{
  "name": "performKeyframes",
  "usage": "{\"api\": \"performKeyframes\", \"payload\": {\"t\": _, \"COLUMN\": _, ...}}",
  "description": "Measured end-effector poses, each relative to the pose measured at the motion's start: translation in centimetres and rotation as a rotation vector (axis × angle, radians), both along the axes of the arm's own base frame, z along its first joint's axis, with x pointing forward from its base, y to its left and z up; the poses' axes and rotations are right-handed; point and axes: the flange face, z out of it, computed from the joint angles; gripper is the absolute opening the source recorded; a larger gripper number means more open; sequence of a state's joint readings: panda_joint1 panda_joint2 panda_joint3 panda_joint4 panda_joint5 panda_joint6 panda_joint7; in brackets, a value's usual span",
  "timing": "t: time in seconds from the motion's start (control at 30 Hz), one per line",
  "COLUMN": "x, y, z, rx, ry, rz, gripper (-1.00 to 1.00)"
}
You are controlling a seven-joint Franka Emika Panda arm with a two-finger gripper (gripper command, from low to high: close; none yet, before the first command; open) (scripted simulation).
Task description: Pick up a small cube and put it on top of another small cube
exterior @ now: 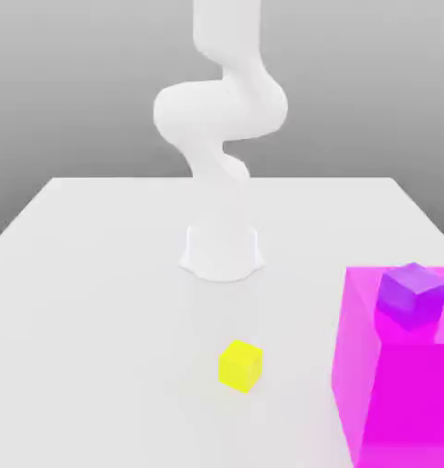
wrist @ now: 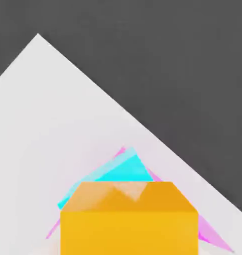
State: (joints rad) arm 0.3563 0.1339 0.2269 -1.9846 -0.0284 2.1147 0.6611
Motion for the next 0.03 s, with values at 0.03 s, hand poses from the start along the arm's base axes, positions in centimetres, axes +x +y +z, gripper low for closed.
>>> {"api": "performKeyframes", "payload": {"t": 0.03, "x": 0.00, "y": 0.00, "z": 0.00, "rx": 0.000, "ry": 0.000, "rz": 0.000, "gripper": 1.00}}
